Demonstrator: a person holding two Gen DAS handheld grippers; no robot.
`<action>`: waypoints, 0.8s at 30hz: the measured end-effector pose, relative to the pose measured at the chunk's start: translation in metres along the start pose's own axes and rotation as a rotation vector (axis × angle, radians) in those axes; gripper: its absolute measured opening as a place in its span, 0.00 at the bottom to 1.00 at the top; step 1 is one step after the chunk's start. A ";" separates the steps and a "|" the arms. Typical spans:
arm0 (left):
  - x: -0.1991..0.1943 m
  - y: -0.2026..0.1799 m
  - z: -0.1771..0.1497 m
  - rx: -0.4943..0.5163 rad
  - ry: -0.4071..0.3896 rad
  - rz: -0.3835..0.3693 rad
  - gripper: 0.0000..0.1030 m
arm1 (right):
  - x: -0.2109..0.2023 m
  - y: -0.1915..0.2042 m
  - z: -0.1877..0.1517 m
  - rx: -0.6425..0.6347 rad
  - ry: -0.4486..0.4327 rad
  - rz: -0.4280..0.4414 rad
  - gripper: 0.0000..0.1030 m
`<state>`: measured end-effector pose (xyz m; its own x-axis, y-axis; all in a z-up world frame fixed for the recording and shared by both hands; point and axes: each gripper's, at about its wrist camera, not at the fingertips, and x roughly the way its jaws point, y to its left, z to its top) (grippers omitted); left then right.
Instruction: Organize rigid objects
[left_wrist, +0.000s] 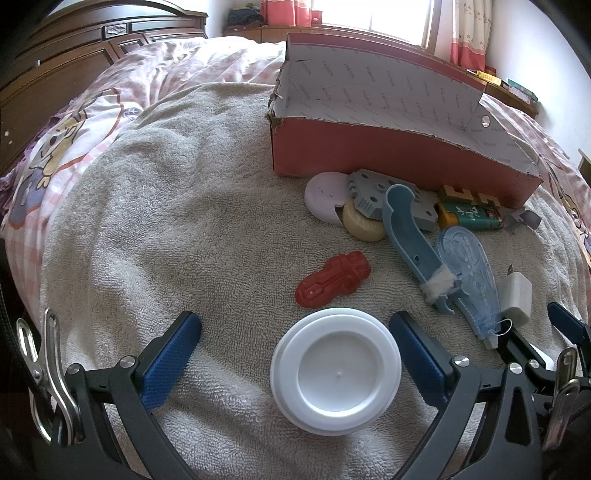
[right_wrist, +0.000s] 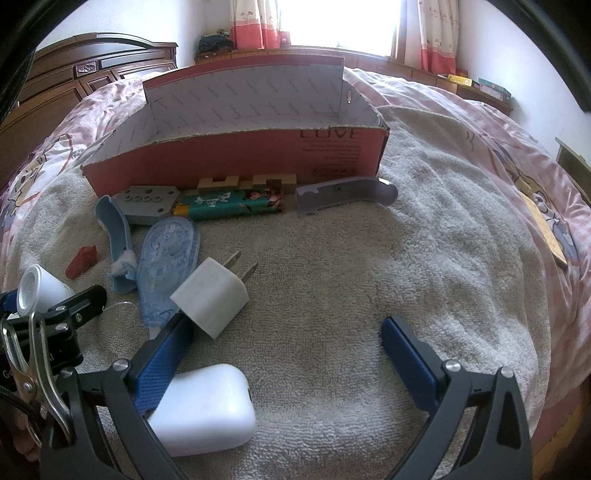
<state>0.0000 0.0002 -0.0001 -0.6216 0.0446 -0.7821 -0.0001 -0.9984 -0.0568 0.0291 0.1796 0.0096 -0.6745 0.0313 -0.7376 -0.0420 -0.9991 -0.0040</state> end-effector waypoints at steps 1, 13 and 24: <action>0.000 0.000 0.000 0.000 0.000 0.000 1.00 | 0.000 0.000 0.000 0.000 0.000 0.000 1.00; -0.006 0.001 0.002 0.022 -0.005 -0.003 0.94 | -0.001 0.000 -0.001 0.003 -0.001 0.004 1.00; -0.042 0.002 -0.004 0.120 -0.057 -0.052 0.84 | -0.007 -0.005 -0.002 0.027 -0.004 0.040 1.00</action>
<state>0.0293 -0.0039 0.0306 -0.6618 0.0974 -0.7433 -0.1248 -0.9920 -0.0189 0.0355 0.1846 0.0136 -0.6790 -0.0089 -0.7341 -0.0342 -0.9985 0.0438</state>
